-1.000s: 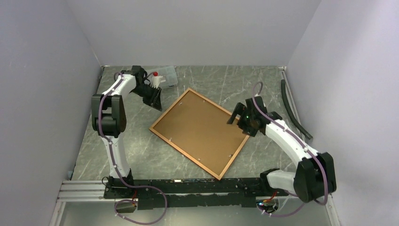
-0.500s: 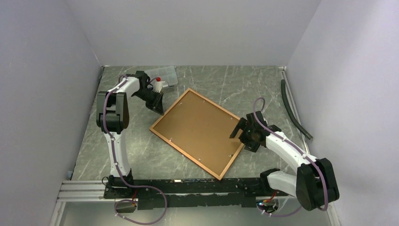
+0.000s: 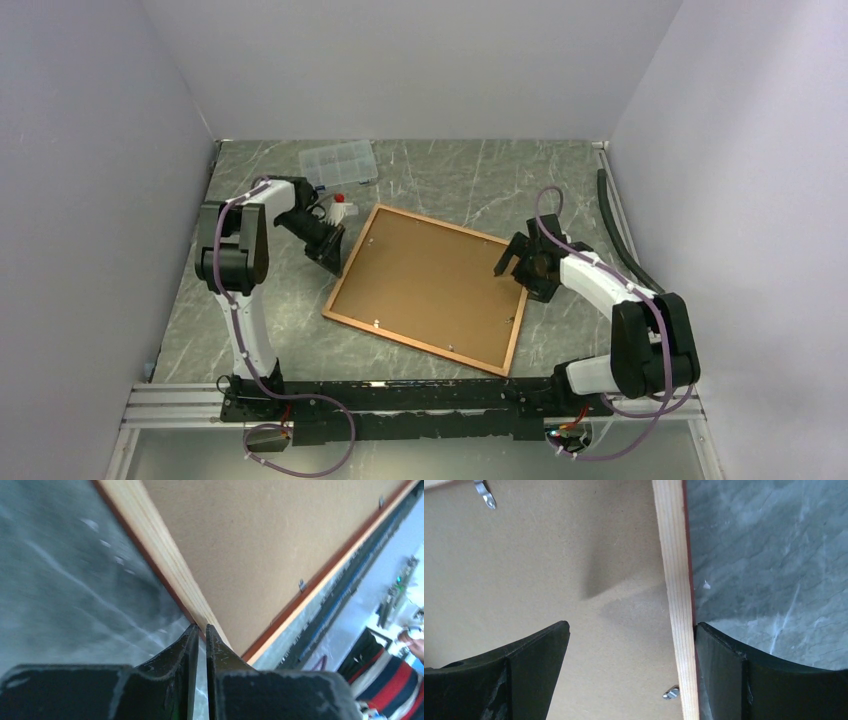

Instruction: Put the photo into the frame

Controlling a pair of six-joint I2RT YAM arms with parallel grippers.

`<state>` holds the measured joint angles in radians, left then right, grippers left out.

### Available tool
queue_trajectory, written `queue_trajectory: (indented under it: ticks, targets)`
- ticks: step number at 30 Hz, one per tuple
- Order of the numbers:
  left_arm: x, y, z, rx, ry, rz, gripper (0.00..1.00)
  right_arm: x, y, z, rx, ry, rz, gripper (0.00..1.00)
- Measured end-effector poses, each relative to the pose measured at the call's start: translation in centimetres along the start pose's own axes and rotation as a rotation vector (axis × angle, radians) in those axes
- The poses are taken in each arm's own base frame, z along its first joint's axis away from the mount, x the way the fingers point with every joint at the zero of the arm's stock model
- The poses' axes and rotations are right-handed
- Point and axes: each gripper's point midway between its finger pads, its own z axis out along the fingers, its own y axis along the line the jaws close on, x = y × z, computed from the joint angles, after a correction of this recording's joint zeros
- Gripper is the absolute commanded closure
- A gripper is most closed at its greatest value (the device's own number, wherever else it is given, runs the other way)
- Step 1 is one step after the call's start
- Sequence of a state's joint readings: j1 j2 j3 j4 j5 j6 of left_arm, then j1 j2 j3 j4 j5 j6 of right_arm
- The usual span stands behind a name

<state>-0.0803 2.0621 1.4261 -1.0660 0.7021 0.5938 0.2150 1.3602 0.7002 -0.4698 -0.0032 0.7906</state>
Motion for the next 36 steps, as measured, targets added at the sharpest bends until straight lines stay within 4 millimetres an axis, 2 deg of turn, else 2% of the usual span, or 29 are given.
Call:
queue_trajectory:
  ticks: [4, 7, 12, 16, 17, 20, 24, 28, 36]
  targets:
    - [2.6, -1.9, 0.3, 0.065, 0.073, -0.001, 0.83, -1.4, 0.3, -0.3, -0.009, -0.029, 0.005, 0.00]
    - [3.7, -3.6, 0.0, 0.105, 0.103, -0.009, 0.82, -2.4, 0.8, -0.8, -0.022, -0.047, -0.001, 0.00]
    - [2.8, -5.2, -2.2, 0.079, 0.043, -0.022, 0.77, -5.6, 3.6, -2.9, -0.086, -0.128, -0.033, 0.00]
    - [1.0, -4.6, -3.9, 0.008, -0.056, -0.068, 0.75, -6.1, 6.5, -4.0, -0.172, -0.162, -0.066, 0.04]
    - [0.3, -4.2, -4.1, -0.006, -0.084, -0.080, 0.74, -5.7, 7.5, -4.0, -0.192, -0.155, -0.085, 0.07]
    - [-1.2, -3.1, -3.8, -0.020, -0.122, -0.116, 0.72, -3.8, 12.4, -3.5, -0.271, -0.113, -0.165, 0.17]
    - [-2.3, -1.1, -1.7, 0.016, -0.140, -0.185, 0.70, -0.6, 18.5, -2.1, -0.375, -0.041, -0.235, 0.31]
    - [-2.3, -0.2, 0.0, 0.055, -0.141, -0.237, 0.72, 2.3, 23.4, -0.4, -0.460, 0.036, -0.264, 0.32]
    - [-2.6, 0.4, 0.5, 0.050, -0.158, -0.237, 0.79, 6.0, 30.8, 2.9, -0.575, 0.138, -0.284, 0.32]
